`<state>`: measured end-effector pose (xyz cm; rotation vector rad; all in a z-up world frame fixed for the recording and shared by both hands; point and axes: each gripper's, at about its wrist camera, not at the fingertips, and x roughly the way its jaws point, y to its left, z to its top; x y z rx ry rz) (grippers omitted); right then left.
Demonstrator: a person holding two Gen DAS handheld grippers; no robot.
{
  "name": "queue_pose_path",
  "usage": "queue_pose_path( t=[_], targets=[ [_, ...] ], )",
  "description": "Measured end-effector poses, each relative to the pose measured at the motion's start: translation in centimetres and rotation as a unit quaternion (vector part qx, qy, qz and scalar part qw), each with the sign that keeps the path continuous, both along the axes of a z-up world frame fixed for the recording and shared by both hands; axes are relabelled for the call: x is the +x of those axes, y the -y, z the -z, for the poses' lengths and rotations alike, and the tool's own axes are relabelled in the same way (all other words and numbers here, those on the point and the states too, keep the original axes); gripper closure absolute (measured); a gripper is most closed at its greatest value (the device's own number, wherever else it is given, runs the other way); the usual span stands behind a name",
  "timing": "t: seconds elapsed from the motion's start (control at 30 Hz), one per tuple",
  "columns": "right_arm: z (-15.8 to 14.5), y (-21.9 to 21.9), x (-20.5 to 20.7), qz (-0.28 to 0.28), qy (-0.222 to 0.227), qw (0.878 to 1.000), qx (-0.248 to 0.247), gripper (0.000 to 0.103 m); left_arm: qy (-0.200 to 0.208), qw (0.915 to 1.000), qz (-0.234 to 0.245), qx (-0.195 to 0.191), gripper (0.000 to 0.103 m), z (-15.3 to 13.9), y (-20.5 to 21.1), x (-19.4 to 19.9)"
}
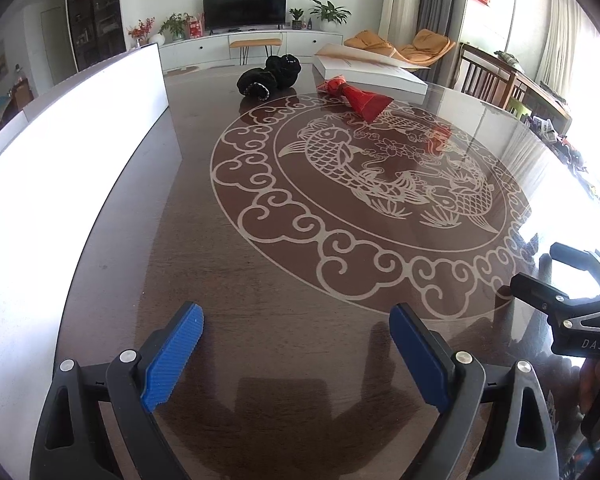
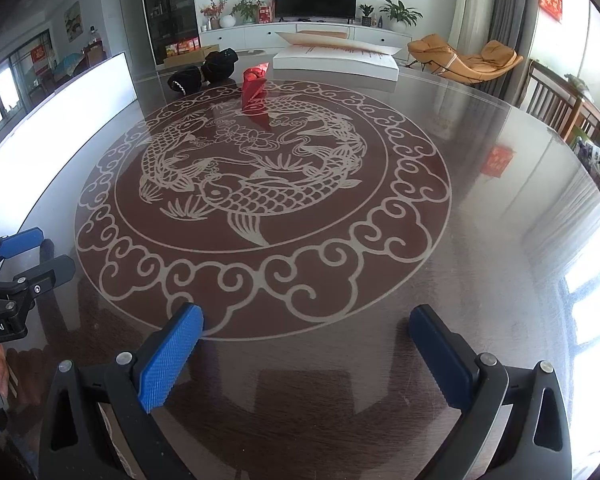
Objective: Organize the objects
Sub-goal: 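Move the left tool to the second black velvet pouch and grasp it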
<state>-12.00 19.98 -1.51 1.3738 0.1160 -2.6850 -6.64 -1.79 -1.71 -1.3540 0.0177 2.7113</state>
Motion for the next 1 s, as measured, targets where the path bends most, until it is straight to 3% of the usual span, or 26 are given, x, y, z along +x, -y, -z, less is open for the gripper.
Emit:
queue_pose_path(
  t=[0.17, 0.2, 0.47, 0.67, 1.0],
  targets=[
    [0.0, 0.0, 0.0, 0.0, 0.0, 1.0, 0.0, 0.0, 0.005, 0.9998, 0.002, -0.018, 0.008, 0.2, -0.5, -0.2],
    [0.0, 0.0, 0.0, 0.0, 0.0, 1.0, 0.0, 0.0, 0.006, 0.9996, 0.005, -0.025, 0.003, 0.3, -0.8, -0.3],
    [0.0, 0.0, 0.0, 0.0, 0.0, 1.0, 0.0, 0.0, 0.011, 0.9996, -0.01, -0.023, 0.0, 0.4, -0.3, -2.7],
    [0.0, 0.0, 0.0, 0.0, 0.001, 1.0, 0.0, 0.0, 0.013, 0.9992, -0.029, -0.022, 0.0, 0.5, 0.9, -9.5],
    [0.0, 0.0, 0.0, 0.0, 0.001, 1.0, -0.001, 0.0, 0.012, 0.9995, 0.017, -0.023, 0.0, 0.4, 1.2, -20.2]
  ],
)
